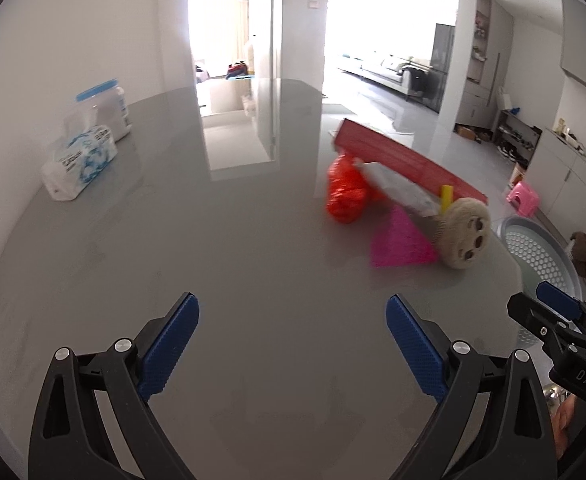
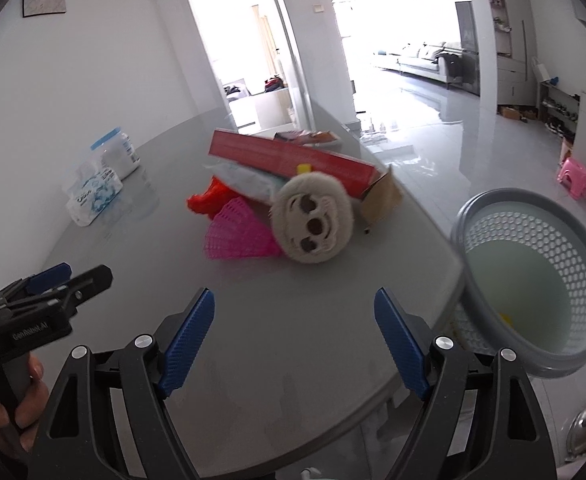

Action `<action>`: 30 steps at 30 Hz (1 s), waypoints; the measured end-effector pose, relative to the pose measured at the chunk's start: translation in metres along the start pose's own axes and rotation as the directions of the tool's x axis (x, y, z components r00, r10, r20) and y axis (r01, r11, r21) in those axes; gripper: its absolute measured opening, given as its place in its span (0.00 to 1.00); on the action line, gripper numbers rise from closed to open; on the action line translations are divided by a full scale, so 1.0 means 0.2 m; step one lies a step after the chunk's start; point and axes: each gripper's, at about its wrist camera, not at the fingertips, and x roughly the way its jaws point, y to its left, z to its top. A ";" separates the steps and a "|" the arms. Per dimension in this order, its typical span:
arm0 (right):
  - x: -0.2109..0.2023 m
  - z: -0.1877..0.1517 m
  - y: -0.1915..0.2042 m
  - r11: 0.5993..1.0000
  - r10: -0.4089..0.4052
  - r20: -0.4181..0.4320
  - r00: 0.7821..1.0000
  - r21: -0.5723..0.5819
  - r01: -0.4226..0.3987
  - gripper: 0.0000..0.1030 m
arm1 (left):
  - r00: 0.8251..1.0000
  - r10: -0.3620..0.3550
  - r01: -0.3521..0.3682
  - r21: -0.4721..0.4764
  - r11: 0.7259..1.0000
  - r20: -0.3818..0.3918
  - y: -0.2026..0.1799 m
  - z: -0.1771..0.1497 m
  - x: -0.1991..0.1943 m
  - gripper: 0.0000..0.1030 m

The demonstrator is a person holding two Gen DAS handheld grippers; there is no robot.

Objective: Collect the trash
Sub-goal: 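Bring both tools back over the table toward the plush toy, then close the right tool on the plush sloth toy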

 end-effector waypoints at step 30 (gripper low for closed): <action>0.37 0.20 0.01 0.986 -0.163 -0.021 0.986 0.027 0.163 0.76 | 1.000 -0.006 0.005 -0.030 1.000 -0.023 0.14 -0.01 0.12 0.90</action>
